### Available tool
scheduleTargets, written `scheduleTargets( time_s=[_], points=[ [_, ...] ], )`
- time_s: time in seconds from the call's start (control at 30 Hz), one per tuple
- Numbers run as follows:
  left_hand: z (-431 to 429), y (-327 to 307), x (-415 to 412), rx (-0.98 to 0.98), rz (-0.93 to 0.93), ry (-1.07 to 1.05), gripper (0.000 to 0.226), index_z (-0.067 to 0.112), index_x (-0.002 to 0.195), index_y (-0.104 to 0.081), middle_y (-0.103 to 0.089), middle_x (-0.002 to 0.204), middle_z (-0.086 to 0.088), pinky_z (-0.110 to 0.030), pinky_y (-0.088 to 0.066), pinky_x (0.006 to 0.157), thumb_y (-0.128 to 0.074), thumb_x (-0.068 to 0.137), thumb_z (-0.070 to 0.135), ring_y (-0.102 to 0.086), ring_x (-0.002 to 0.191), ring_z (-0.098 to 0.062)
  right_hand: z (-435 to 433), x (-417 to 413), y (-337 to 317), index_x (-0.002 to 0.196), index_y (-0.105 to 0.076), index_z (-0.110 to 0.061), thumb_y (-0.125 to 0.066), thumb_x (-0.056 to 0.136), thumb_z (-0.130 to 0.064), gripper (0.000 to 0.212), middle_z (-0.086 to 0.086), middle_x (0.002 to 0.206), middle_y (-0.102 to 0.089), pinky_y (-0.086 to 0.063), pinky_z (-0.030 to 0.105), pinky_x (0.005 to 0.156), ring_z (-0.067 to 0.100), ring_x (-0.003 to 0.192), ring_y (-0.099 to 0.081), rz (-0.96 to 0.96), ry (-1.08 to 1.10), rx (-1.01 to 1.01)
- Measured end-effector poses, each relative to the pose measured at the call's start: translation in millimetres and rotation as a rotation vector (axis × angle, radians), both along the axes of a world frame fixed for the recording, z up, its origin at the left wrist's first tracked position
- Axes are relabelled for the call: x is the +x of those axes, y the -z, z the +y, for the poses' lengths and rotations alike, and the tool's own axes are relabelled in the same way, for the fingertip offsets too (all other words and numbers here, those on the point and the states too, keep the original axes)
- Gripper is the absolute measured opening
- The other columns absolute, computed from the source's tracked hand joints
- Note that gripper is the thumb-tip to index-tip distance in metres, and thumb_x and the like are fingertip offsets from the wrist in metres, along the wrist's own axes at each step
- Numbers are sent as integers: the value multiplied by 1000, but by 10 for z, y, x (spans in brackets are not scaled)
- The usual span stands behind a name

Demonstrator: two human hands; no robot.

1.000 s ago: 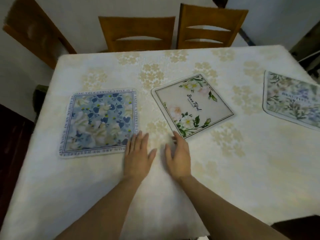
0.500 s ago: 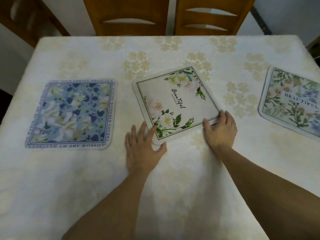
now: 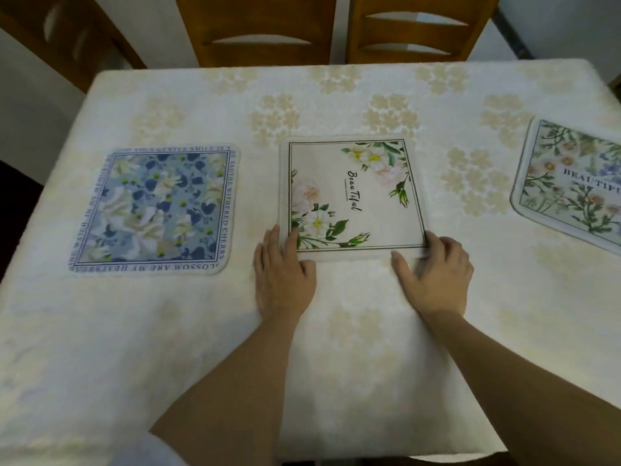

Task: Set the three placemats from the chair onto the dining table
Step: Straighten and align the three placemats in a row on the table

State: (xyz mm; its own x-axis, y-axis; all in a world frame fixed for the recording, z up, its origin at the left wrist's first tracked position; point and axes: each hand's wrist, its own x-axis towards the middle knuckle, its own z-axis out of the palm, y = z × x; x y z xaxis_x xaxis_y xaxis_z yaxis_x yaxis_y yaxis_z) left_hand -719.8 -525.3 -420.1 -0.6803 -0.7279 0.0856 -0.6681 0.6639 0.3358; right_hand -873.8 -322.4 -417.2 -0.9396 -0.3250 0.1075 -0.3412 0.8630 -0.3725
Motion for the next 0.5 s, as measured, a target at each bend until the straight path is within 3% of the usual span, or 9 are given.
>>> scheduleTargets(
  time_s=[0.23,0.37,0.5],
  points=[
    [-20,56,26,-8,128,-92,55,18,135,-53,-48,126,-9,-40,-38,105,-50,86,42,-49,116,-28,-18,16,-21,136,-49,-19,-60,77,-77,83,8,128,-50,-35,48,106,33,121,-47,17,-17,4],
    [-26,47,14,-3,122,-129,51,16,130,-54,-49,122,-9,-37,-38,102,-51,91,49,-50,111,-26,-11,26,-4,132,-49,-18,-61,77,-77,82,9,124,-50,-36,49,104,34,118,-48,47,-49,6],
    [-10,39,0,26,135,-165,43,14,125,-54,-49,122,-13,-41,-47,98,-53,92,41,-51,109,-29,-4,32,7,133,-50,-17,-57,71,-80,89,12,122,-51,-36,50,102,35,115,-47,66,-64,18]
  ],
)
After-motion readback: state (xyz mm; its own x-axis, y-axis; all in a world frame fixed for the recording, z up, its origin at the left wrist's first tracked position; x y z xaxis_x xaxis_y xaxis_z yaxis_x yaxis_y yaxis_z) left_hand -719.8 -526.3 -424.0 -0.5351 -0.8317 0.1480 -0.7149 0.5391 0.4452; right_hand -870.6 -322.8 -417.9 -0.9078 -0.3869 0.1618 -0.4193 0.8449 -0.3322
